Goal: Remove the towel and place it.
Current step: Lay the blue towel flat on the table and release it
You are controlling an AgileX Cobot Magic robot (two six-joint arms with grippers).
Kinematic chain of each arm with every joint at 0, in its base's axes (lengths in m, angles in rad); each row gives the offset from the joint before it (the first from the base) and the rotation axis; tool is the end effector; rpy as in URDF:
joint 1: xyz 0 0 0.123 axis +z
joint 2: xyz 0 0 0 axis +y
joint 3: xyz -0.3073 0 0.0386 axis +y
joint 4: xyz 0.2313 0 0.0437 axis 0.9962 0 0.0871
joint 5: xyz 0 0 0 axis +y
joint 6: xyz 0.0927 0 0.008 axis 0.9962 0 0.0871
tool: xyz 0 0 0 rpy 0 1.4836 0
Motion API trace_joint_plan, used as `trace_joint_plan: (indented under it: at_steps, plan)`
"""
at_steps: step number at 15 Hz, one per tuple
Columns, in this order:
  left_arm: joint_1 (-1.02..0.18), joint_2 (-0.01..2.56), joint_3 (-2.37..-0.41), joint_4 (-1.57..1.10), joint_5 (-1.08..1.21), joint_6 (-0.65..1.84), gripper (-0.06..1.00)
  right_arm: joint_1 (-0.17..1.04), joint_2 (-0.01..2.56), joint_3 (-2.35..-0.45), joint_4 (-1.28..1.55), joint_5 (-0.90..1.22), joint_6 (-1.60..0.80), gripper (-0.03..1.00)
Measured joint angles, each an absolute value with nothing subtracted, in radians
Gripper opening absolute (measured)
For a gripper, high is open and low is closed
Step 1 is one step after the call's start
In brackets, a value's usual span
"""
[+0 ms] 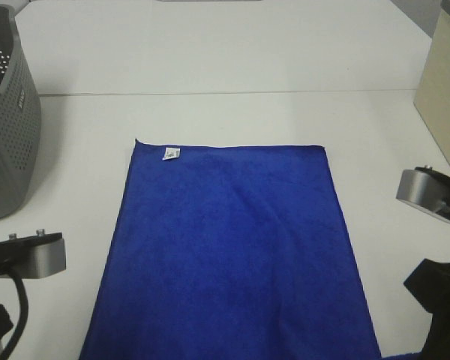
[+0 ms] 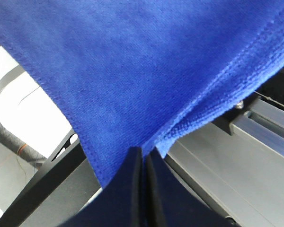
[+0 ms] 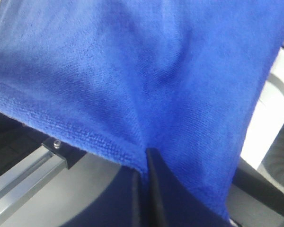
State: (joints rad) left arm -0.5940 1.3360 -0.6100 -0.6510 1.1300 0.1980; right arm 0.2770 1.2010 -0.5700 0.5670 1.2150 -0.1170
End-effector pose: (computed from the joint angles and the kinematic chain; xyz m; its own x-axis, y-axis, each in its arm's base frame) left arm 0.1040 -0.1318 0.2326 -0.8676 0.4689 0.1659 0.3228 0.7845 -0.5295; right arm 0.1094 0.0798 0.2426 -0.9666 -0.1840 0.1783 -0.0767 0.8718 0.4837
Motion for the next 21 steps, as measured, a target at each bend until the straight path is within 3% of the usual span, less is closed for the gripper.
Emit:
trace_joint_plan:
  at_steps: [5,8,11,13,14,16,18,21]
  plan:
    - [-0.594,1.375,-0.61,-0.649,1.115,0.2,0.0,0.277,1.239,-0.569,0.574,1.214,-0.117,0.02]
    - [-0.594,1.375,-0.606,-0.65,1.143,0.219,0.02,0.276,1.239,-0.569,0.578,1.214,-0.117,0.09]
    - [-0.594,1.375,-0.604,-0.663,1.164,0.237,0.17,0.275,1.239,-0.569,0.559,1.214,-0.116,0.26]
    - [-0.594,1.375,-0.601,-0.684,1.166,0.239,0.32,0.275,1.239,-0.569,0.552,1.214,-0.116,0.37]
    - [-0.594,1.375,-0.601,-0.705,1.163,0.239,0.47,0.274,1.239,-0.569,0.552,1.214,-0.103,0.49]
    - [-0.594,1.375,-0.601,-0.708,1.159,0.239,0.58,0.273,1.239,-0.569,0.552,1.214,-0.074,0.6]
    - [-0.594,1.375,-0.601,-0.713,1.156,0.239,0.63,0.273,1.239,-0.569,0.55,1.214,-0.068,0.67]
    - [-0.594,1.376,-0.654,-0.682,1.157,0.233,0.64,0.273,1.239,-0.595,0.524,1.215,-0.064,0.68]
